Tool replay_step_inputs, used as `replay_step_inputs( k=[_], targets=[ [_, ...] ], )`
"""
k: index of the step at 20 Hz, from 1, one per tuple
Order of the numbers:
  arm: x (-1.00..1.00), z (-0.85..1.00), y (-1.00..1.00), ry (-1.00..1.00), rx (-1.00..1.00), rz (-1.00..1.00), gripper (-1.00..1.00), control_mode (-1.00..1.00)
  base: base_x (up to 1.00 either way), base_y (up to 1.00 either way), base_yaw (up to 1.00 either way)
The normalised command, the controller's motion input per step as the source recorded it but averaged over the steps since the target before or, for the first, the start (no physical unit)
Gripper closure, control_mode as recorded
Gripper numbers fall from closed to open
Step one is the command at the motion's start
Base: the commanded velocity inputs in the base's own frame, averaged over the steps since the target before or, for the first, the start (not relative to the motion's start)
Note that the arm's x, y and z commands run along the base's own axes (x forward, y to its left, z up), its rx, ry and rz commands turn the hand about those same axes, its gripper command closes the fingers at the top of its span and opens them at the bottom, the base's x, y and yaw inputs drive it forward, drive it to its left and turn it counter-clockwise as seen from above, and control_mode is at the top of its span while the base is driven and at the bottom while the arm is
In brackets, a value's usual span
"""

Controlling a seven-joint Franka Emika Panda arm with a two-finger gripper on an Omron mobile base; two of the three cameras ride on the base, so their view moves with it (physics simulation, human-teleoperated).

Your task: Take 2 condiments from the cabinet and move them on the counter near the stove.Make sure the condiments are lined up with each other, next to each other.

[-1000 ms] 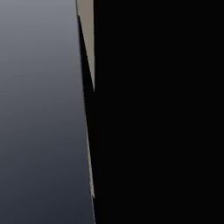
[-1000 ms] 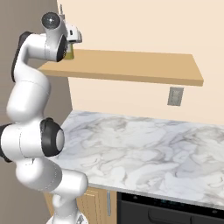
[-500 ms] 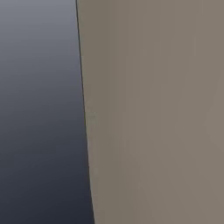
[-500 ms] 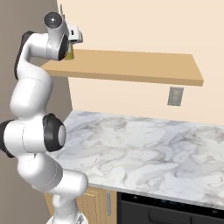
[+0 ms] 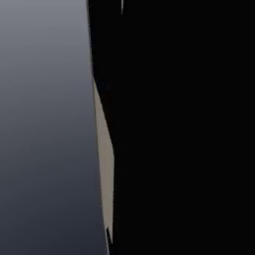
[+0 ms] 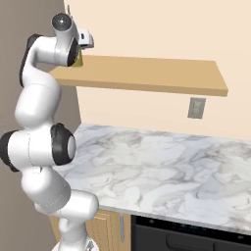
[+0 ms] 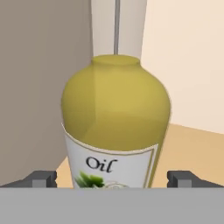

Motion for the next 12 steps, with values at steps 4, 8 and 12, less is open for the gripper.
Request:
replay_step_inputs(
  k=[4, 8, 12],
  targets=[
    [0.13, 0.00, 0.02, 0.01, 0.00, 0.00, -1.00, -1.00, 0.00, 0.00, 0.00],
    [0.14, -0.01, 0.02, 0.00, 0.00, 0.00, -1.00, -1.00, 0.00, 0.00, 0.00],
    [0.12, -0.01, 0.02, 0.00, 0.00, 0.00, -1.00, -1.00, 0.00, 0.00, 0.00]
  ],
)
